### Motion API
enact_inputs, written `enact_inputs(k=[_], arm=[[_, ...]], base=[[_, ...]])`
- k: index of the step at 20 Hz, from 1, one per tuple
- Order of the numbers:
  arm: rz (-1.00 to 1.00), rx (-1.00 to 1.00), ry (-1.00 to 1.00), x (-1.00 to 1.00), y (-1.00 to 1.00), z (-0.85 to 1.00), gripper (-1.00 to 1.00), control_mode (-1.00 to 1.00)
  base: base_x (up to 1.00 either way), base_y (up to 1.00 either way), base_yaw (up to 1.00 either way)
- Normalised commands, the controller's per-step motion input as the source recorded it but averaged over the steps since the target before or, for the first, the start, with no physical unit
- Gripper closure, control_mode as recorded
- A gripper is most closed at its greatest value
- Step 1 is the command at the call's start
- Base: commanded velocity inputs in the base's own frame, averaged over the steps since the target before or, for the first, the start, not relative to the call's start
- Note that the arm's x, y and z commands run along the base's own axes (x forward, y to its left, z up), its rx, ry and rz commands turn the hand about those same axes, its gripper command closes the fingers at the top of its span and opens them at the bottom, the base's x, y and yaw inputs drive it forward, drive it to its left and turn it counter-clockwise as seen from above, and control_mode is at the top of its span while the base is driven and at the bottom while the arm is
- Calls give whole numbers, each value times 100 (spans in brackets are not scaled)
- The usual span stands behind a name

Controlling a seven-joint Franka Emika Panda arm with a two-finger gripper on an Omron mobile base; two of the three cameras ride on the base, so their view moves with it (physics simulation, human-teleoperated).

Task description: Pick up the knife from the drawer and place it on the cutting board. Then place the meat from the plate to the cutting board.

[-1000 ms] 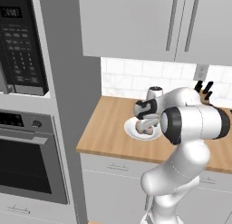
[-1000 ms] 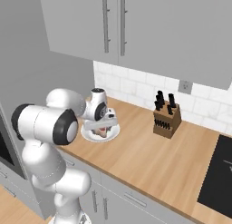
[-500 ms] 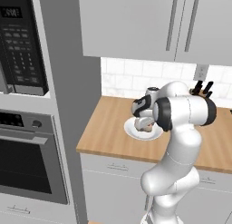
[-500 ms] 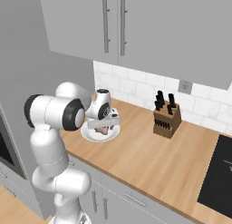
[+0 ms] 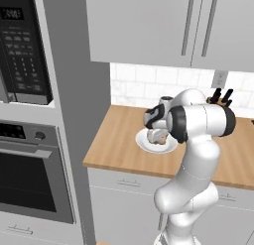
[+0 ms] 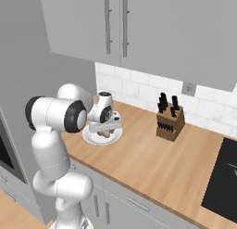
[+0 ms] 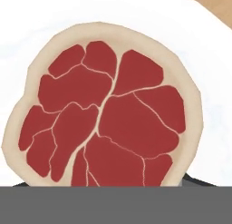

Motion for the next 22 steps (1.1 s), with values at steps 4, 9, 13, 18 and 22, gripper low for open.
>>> enact_inputs(k=[4,9,13,18,22], arm=[[17,0,-12,-2,38,0,100,-100],[13,0,-14,-79,36,24,100,-100],[2,0,-7,-69,9,96,100,-100],[0,0,-1,-73,0,95,100,-100],[0,0,0,-85,0,83,100,-100]], base=[[0,0,0],[0,0,0],[0,0,0],[0,0,0],[0,0,0]])
